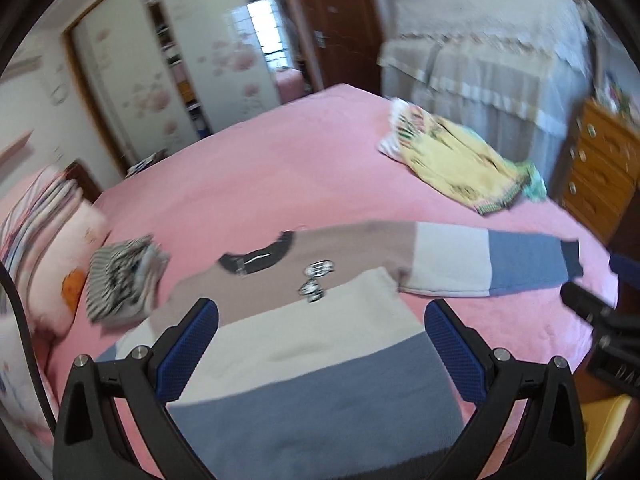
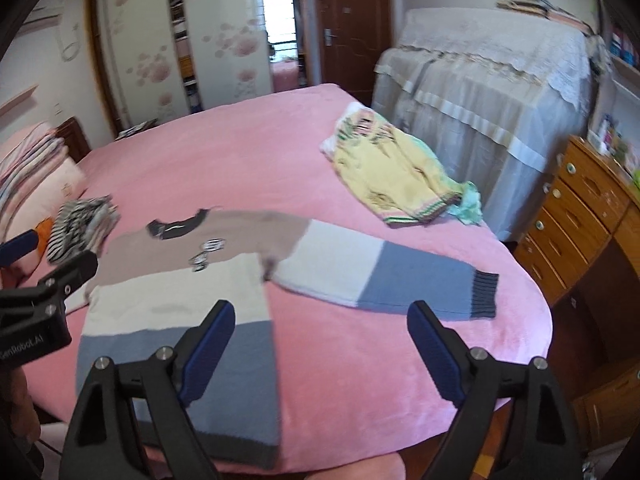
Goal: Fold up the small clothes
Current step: 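Move the right gripper toward the dark cuff of the nearest sleeve, then grasp the dark sleeve cuff with the right gripper and lift it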
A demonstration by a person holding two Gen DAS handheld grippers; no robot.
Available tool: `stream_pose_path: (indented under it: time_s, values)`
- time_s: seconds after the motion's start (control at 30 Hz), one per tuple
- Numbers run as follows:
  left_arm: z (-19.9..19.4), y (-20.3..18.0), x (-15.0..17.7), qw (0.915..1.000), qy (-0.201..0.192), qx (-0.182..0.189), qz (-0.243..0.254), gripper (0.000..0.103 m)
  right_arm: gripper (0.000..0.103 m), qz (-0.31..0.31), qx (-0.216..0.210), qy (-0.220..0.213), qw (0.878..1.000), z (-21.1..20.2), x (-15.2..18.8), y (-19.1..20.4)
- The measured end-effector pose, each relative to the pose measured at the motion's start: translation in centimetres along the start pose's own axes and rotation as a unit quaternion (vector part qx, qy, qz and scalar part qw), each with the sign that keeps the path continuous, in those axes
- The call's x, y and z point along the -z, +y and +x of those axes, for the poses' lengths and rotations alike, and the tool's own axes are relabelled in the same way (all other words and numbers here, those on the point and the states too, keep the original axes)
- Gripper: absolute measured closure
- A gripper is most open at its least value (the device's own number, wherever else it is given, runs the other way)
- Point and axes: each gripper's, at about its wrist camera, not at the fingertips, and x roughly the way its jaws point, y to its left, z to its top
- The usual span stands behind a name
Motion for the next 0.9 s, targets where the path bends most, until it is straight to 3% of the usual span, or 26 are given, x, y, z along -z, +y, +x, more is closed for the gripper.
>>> stream_pose_path:
  time_s: [0.2,0.4,0.53,0.9]
  values:
    - [6.7,-8.4,-0.4,0.9939,0.013,0.012,0.109,0.000,0.018,0.067,0.026,0.022,0.997,5.7,0.5,-6.6]
    - [13.6,-15.4,1.6,0.9819,0.059,0.031,0.177,0.001,0.027,0.158,0.027,0.057,0.985,11.1,2.8,-13.3]
    - [17.1,-17.8,2.5,0.9788,0.087,0.026,0.184,0.000,0.027,0.204,0.025,0.078,0.975,13.7,4.7,-16.7]
    - [22.2,-19.8,3.0,0.9773,0.120,0.014,0.174,0.000,0.028,0.335,-0.059,0.088,0.936,18.8,7.7,-22.4]
